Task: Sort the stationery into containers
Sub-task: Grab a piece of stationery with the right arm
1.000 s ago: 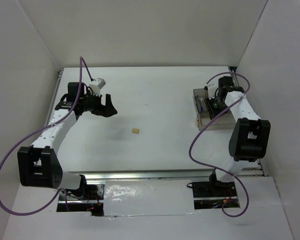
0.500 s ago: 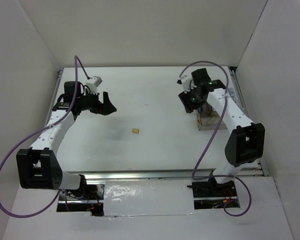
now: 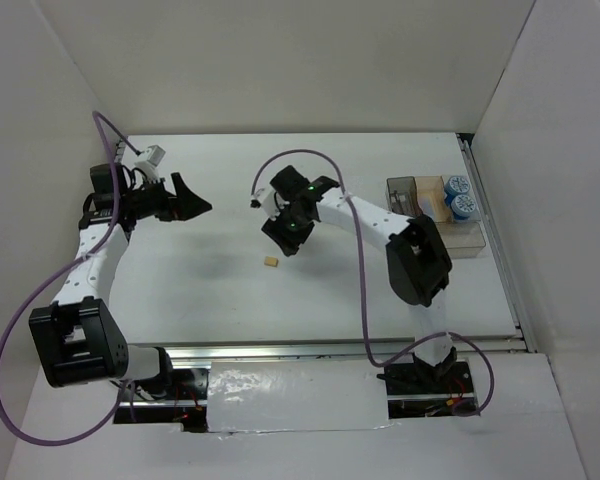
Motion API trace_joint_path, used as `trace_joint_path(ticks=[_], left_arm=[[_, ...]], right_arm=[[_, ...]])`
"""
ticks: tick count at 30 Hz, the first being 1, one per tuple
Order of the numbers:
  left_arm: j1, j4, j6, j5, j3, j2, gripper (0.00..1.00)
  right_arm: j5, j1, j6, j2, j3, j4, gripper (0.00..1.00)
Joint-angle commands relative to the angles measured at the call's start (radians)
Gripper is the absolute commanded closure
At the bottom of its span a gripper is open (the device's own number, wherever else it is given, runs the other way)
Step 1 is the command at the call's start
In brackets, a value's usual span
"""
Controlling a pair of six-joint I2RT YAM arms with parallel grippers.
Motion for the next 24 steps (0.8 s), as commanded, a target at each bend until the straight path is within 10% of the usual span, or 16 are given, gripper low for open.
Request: trace_joint_path(ticks=[1, 4, 15, 17, 24], left_arm=[[0.039, 0.064, -0.044, 0.132, -0.02, -0.001, 0.01], [0.039, 0.063, -0.029, 0.11, -0.023, -0.008, 0.01], [0.048, 0.025, 0.017, 0.091, -0.021, 0.006, 0.01], [0.048, 0.02, 0.025, 0.094, -0.023, 0.008, 0.01], [0.048, 0.028, 0.025, 0.097, -0.017, 0.021, 0.01]], right_arm=[[0.008, 0.045, 0.005, 0.061, 0.107, 0.035, 0.42], [0.009, 0.078, 0.009, 0.127, 0.173, 0.035, 0.27], [0.069, 0.137, -0.018, 0.244, 0.205, 0.041, 0.24], [0.081, 0.136, -0.023, 0.258, 0.202, 0.046, 0.0], [0.084, 0.127, -0.024, 0.273, 0.196, 0.064, 0.01]])
